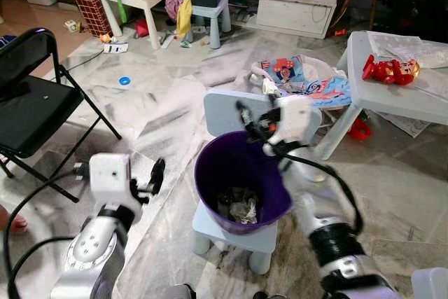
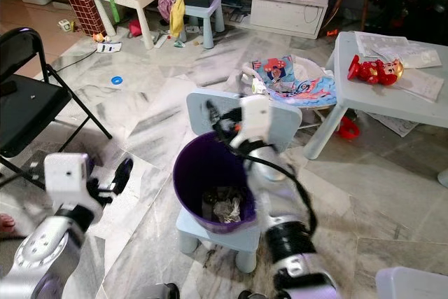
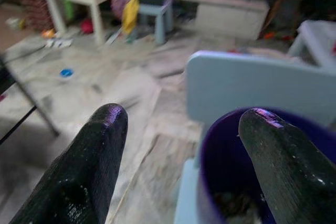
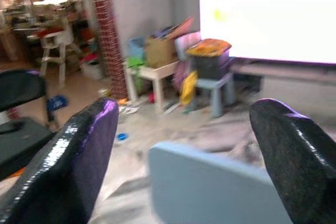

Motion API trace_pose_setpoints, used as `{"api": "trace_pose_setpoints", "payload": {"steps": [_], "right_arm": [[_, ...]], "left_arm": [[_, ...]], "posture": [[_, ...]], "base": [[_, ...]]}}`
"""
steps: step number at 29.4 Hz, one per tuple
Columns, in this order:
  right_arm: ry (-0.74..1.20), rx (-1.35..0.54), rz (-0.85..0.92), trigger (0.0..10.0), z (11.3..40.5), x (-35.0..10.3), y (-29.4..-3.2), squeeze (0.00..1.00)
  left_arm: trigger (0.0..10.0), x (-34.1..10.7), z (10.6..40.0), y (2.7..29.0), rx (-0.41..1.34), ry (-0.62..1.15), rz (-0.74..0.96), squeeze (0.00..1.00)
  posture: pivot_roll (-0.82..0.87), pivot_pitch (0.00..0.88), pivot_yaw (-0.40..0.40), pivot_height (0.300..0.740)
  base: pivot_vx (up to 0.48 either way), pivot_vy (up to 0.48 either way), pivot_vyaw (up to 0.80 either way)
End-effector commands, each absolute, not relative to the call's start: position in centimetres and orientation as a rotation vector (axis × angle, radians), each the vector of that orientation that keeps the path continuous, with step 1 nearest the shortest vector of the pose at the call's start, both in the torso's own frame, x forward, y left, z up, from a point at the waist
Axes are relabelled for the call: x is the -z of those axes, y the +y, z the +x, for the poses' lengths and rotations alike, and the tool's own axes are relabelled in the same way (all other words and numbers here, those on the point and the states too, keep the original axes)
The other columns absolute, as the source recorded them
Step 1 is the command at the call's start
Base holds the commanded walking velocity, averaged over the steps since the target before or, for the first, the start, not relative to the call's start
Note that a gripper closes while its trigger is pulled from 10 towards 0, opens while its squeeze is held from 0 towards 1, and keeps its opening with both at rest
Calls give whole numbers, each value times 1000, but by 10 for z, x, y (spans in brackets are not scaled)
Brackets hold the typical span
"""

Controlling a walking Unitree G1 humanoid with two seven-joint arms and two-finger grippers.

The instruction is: Picking trash to rubbish bin

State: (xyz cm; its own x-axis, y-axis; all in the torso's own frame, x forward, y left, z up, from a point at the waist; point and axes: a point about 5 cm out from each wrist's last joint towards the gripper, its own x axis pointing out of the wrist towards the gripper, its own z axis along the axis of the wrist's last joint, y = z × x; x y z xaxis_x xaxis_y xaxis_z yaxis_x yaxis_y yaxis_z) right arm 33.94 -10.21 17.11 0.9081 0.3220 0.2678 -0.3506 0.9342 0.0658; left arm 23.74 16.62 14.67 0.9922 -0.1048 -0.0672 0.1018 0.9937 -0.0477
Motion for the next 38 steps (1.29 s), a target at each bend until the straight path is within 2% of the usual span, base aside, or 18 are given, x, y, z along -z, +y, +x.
{"api": "trace_pose_setpoints", "payload": {"steps": [1,5,14,26,34,35,38], "right_arm": [[-281,-296,97,10000,334,-179,-118,1000],[-296,-203,40,10000,318,-185,-151,1000],[-254,-112,-33,10000,293,-185,-188,1000],[-167,-204,-70,10000,262,-185,-202,1000],[-68,-254,-16,10000,253,-168,-204,1000],[-54,-250,-18,10000,251,-165,-205,0],[-9,-241,-19,10000,245,-152,-206,0]], "left_arm": [[10000,-147,243,161,130,54,-29,0],[10000,-150,259,155,128,19,-4,0],[10000,-147,271,150,157,-11,-49,0],[10000,-146,272,145,180,-39,-84,0],[10000,-140,267,147,135,-47,-54,0],[10000,-139,265,149,128,-47,-51,0],[10000,-135,259,151,123,-39,-55,0]], "posture": [[109,104,-12,740],[65,90,-5,740],[-5,62,-7,740],[-28,62,-31,740],[-9,70,-41,740],[-6,69,-42,740],[4,68,-44,740]], "base": [[0,0,0],[0,0,0],[0,0,0],[0,0,0],[0,0,0],[0,0,0],[0,0,0]]}}
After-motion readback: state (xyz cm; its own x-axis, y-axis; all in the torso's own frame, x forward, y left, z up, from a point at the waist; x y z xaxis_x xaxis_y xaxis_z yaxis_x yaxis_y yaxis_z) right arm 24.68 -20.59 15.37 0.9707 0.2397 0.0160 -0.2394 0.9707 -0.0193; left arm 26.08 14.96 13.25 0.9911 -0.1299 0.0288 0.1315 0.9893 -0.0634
